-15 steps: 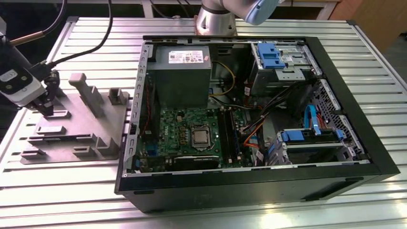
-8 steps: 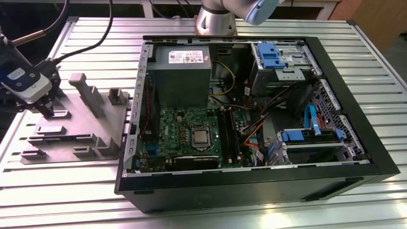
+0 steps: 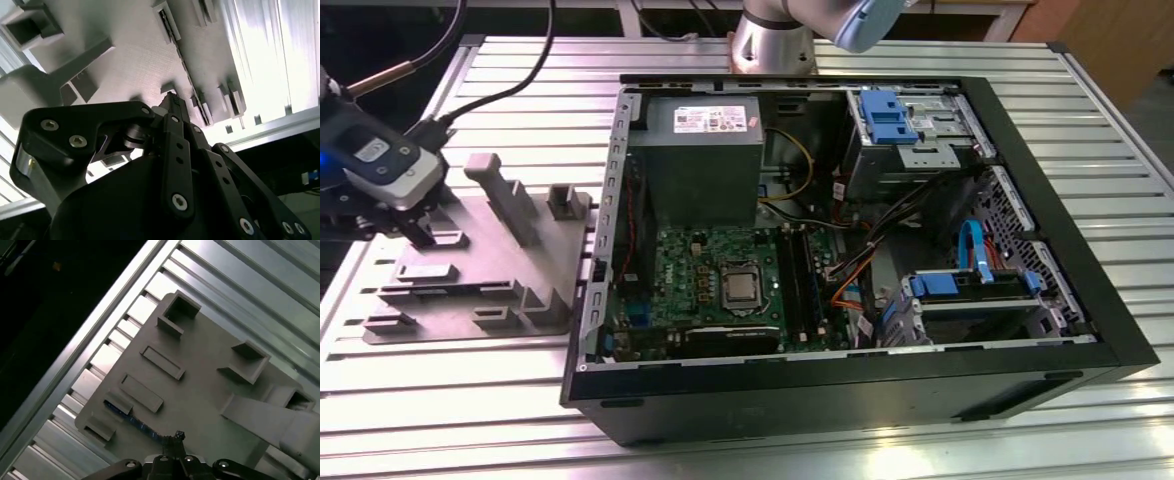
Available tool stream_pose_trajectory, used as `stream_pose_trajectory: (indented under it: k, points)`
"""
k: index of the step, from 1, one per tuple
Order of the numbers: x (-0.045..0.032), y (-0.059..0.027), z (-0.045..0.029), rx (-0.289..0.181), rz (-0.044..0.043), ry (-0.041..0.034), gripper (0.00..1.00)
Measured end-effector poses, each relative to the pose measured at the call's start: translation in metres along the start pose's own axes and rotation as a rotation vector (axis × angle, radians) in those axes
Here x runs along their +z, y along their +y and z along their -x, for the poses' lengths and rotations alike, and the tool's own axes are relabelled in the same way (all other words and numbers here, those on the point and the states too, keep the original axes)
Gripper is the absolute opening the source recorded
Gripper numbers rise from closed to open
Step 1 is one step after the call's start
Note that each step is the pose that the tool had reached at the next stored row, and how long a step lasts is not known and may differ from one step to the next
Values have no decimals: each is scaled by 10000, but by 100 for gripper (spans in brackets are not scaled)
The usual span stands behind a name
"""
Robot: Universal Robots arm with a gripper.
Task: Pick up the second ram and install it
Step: 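Pick up the second ram and move it above second insertion slot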
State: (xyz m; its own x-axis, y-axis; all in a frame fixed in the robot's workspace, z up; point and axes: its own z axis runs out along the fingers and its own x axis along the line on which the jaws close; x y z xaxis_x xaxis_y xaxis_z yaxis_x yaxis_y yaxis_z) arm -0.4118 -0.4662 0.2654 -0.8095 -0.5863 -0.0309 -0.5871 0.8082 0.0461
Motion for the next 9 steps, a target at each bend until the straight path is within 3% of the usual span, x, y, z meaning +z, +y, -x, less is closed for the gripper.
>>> stream_pose_trajectory:
  k: [9]
  points:
    - [51, -2, -2, -1633, 50, 75, 10]
